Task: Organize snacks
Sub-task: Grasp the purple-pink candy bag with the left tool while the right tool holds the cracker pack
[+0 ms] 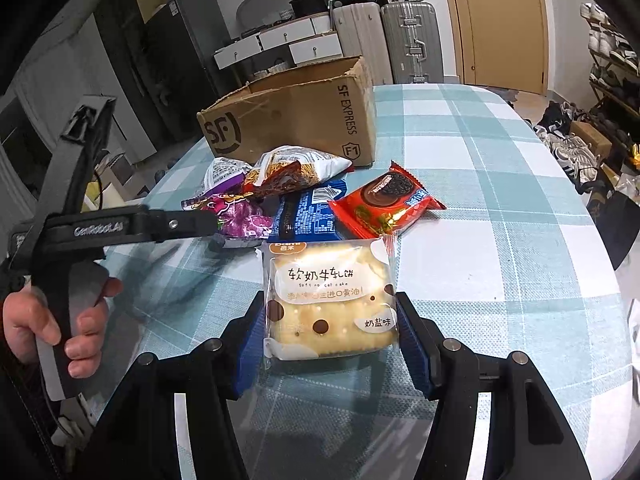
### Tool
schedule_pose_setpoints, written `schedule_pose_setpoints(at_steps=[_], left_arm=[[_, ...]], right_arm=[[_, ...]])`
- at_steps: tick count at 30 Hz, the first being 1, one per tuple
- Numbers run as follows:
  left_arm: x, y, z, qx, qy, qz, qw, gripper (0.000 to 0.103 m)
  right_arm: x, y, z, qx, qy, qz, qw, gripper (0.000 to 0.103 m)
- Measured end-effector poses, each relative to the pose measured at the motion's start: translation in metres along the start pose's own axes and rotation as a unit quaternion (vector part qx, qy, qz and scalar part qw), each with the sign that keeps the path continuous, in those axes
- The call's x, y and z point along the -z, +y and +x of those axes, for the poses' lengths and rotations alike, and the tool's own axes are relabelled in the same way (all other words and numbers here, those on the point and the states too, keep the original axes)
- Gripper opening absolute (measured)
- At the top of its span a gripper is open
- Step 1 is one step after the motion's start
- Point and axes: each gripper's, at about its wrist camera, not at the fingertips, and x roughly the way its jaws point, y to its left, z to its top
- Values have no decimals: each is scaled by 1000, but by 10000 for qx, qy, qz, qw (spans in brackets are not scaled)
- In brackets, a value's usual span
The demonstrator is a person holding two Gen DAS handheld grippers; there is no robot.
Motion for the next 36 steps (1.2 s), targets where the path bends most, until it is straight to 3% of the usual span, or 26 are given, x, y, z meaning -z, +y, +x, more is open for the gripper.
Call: schedule_pose_setpoints(at_steps=[10,13,18,23,26,36], left_arm=[[-18,10,33,75,125,-258,9996,98],[-19,9,34,106,30,-211,9997,89],[-20,6,37,543,-9,-119,9985,57],[-16,0,36,598,-103,103,9981,48],[-14,3,33,705,-81,98,9974,47],[9,3,-3,523,-281,225,9980,47]], right_arm=[[-2,-3,0,23,-12,33,10000,61],[-2,-3,0,20,-13,33,10000,61],[-2,-3,-1,8,-14,37,10000,61],[-3,0,-5,-25,-48,39,10000,61],[-3,3,-9,-42,-91,27,9999,61],[-2,15,-31,-83,-279,-4,9996,61]])
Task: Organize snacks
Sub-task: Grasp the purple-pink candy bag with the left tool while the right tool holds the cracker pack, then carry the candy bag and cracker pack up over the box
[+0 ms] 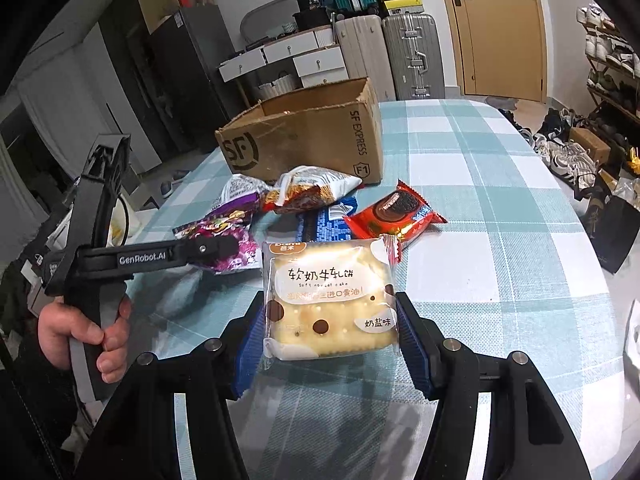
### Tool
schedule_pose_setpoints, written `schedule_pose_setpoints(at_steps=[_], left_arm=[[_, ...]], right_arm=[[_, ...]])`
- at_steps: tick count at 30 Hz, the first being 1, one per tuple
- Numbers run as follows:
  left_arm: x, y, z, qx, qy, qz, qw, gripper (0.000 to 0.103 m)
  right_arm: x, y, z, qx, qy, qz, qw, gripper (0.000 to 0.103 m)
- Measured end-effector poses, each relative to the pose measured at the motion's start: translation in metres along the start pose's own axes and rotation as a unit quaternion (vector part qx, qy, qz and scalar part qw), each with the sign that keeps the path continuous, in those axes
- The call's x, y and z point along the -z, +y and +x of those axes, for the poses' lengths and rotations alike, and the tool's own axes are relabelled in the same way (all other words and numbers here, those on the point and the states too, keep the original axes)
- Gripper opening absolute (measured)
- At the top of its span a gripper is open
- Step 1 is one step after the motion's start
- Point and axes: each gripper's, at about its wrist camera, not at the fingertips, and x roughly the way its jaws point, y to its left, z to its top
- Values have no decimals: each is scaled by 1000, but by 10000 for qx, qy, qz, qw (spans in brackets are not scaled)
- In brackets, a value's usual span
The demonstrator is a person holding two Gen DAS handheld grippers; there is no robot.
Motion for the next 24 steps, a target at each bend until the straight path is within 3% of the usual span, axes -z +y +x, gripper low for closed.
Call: schedule_pose_setpoints(at_steps=[7,24], left_arm=[[16,9,-34,125,-125,43,9998,47],[9,-5,-72,456,-224,249,9984,48]], right_arm=[[-9,7,-16,-87,-205,26,9997,61],[-42,19,-29,-181,-440,-91,9988,62]])
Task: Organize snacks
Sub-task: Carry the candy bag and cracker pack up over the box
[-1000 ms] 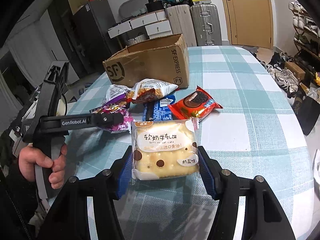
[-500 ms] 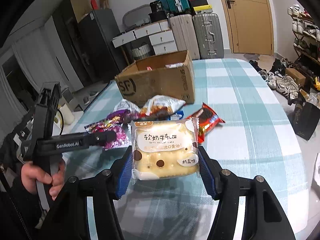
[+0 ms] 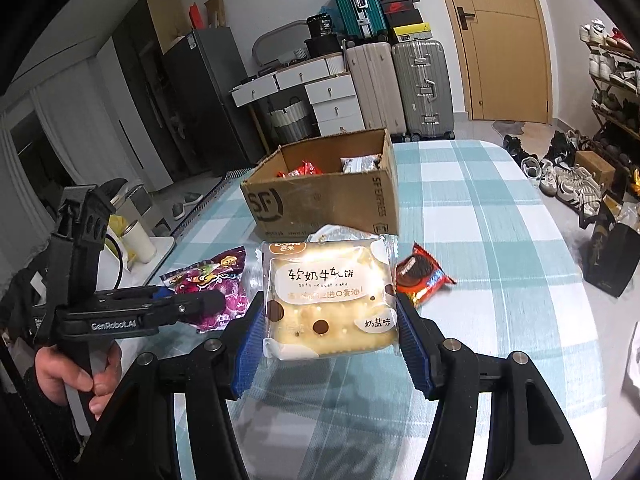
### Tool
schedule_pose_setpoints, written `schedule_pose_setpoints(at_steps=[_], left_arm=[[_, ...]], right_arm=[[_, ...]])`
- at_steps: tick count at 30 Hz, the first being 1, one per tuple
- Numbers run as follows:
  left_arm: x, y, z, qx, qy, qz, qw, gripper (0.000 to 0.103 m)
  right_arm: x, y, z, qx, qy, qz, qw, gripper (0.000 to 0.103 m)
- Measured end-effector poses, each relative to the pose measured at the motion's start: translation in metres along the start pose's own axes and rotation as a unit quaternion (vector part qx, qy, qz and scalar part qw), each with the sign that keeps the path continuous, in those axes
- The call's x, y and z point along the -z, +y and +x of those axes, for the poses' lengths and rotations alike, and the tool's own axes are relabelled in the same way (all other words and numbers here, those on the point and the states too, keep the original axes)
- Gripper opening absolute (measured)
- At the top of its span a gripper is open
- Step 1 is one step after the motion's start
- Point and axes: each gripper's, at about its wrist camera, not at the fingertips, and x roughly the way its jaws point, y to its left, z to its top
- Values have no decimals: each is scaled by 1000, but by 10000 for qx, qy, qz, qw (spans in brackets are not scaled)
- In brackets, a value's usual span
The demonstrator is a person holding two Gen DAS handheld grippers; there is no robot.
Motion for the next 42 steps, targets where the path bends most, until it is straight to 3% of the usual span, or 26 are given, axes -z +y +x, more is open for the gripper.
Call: schedule_pose_setpoints(at_steps=[14,30,42], left_arm=[[-44,-12,-17,-235,-250,407,9986,48],[-124,-14,-43,-461,-493,793,9946,48],[-189,-6,-54,-561,-738,594,9939,48]], right_arm=[[-58,22,11,-140,-219,-430,9987,62],[-131,43,29,-138,-490,-848,9951,62],[-179,29,57,-35,-532,-768,9956,62]])
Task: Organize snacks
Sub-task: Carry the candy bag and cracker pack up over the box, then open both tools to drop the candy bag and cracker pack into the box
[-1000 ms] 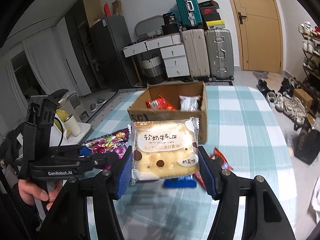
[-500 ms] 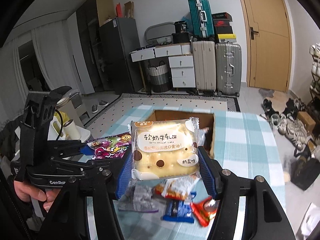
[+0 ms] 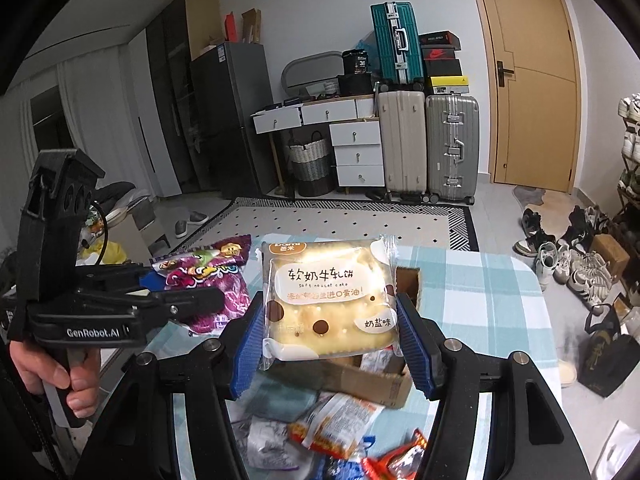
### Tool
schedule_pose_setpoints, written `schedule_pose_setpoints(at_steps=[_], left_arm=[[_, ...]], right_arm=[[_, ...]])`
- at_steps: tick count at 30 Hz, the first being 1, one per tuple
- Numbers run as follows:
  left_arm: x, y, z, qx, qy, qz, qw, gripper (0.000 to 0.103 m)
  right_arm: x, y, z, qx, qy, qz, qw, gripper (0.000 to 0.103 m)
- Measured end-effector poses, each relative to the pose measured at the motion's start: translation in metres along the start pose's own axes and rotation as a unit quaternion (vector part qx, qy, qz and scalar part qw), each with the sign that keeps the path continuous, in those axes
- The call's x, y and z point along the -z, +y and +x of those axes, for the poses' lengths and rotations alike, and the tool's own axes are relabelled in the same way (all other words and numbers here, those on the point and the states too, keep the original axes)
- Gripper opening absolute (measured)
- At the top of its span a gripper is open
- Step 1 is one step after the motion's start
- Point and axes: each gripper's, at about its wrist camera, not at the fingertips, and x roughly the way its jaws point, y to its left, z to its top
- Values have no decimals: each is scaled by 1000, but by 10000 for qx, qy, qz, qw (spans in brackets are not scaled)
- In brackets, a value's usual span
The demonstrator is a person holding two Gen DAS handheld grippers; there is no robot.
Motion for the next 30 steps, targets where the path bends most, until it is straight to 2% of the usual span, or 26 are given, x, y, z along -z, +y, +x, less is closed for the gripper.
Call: schedule_pose_setpoints(at_steps=[8,13,30], left_arm=[[-28,-14,22,-85,83,131,9998,48],[-38,-12,52,-137,214,125,9996,48],[-29,20,154,-28,714,-1,9974,49]], right_arm=[[-20,-15,25,79,-10,-11,10000,62],[-23,-25,49,106,115,57,9999,62],[-5,-50,141,8,660,356,9972,63]])
